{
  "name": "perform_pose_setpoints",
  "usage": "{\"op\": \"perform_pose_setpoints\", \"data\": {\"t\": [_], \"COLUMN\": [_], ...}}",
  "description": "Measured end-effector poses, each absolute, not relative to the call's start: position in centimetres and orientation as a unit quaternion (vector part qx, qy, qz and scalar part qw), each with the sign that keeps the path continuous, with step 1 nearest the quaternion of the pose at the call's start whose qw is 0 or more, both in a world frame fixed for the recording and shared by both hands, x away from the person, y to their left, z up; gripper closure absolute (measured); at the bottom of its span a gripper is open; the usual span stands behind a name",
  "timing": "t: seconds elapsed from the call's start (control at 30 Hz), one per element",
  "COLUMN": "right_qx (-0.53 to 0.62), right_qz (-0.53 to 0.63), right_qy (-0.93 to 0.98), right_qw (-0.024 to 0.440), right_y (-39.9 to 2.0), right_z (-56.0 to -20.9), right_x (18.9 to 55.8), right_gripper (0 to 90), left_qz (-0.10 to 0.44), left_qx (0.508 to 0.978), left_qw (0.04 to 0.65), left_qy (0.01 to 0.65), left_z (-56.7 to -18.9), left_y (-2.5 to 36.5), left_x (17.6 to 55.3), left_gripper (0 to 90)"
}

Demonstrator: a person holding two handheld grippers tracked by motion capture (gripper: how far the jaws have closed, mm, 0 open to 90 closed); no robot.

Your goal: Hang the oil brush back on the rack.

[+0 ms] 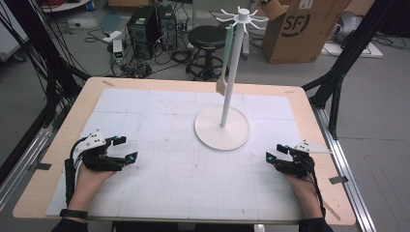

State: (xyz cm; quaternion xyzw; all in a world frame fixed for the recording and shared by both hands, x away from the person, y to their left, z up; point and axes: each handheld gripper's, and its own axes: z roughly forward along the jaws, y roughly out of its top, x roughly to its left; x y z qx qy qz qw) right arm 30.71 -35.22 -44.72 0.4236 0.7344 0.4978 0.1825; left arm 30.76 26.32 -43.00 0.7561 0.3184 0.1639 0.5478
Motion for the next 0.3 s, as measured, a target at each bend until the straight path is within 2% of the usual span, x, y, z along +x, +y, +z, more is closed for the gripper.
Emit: {"op": "perform_pose_setpoints", "data": {"t": [0.3], "right_qx": [0.423], "right_qz": [0.497], "right_qy": [0.736], "right_qw": [0.183], "right_y": [-35.16], "right_z": [-44.73], "right_x": [30.71], "right_gripper": [33.4], "left_qz": [0.159], "left_qx": [0.756], "left_qw": [0.549], "left_qy": [0.319], "left_z": [-43.29], "left_y": [25.94], "left_x": [30.71], "left_gripper": [19.4]}}
